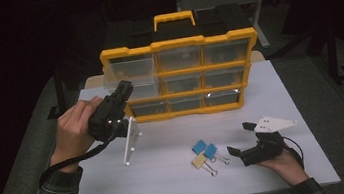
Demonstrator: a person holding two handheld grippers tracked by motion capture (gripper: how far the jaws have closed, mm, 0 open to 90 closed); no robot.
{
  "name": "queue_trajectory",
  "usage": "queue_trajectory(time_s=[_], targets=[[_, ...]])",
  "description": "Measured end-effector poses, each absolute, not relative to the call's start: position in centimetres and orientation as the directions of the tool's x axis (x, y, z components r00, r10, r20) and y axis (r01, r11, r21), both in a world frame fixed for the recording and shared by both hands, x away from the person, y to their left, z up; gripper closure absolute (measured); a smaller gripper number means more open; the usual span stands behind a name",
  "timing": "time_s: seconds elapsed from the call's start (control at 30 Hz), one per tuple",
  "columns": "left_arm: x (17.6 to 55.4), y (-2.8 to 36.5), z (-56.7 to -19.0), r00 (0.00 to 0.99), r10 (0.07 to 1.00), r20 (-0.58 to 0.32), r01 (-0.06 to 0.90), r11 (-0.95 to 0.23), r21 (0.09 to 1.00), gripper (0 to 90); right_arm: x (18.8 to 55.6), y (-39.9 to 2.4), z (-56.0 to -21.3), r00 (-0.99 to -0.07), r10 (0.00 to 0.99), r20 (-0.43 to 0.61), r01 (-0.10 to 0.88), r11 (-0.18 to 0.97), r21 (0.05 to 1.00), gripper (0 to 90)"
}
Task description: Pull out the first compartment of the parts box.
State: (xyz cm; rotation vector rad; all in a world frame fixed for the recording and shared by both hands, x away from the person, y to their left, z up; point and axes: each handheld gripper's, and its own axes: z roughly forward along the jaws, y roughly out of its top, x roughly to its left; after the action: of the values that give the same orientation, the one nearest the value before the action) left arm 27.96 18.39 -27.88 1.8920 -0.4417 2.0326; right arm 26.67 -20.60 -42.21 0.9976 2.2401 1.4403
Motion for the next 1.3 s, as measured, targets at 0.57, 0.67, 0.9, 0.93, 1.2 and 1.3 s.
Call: queue_trajectory(time_s=[0.57, 0.67, 0.9, 0.93, 1.2, 1.3], targets=[[28.0, 18.5, -28.0, -0.073, 0.062, 0.995, -0.435, -0.900, 0.024, 70.8, 26.7, -20.6, -42.2, -0.714, 0.690, 0.117, 0.392, 0.256, 0.884, 0.0], [27.9, 18.6, -28.1, -0.068, 0.068, 0.995, -0.431, -0.902, 0.032, 66.4, 26.7, -20.6, -42.2, -0.714, 0.690, 0.117, 0.393, 0.256, 0.883, 0.0], [27.5, 18.5, -28.2, -0.057, 0.073, 0.996, -0.435, -0.900, 0.041, 56.6, 26.7, -20.6, -42.3, -0.714, 0.690, 0.118, 0.393, 0.256, 0.883, 0.0], [27.5, 18.5, -28.3, -0.054, 0.073, 0.996, -0.434, -0.900, 0.042, 55.0, 26.7, -20.6, -42.3, -0.715, 0.689, 0.117, 0.392, 0.256, 0.884, 0.0], [27.2, 18.3, -29.1, -0.038, 0.066, 0.997, -0.432, -0.901, 0.043, 45.4, 26.8, -20.6, -42.3, -0.715, 0.689, 0.118, 0.392, 0.256, 0.884, 0.0], [27.0, 18.3, -29.4, -0.036, 0.075, 0.997, -0.430, -0.901, 0.052, 43.0, 26.8, -20.6, -42.3, -0.717, 0.688, 0.116, 0.392, 0.260, 0.882, 0.0]])
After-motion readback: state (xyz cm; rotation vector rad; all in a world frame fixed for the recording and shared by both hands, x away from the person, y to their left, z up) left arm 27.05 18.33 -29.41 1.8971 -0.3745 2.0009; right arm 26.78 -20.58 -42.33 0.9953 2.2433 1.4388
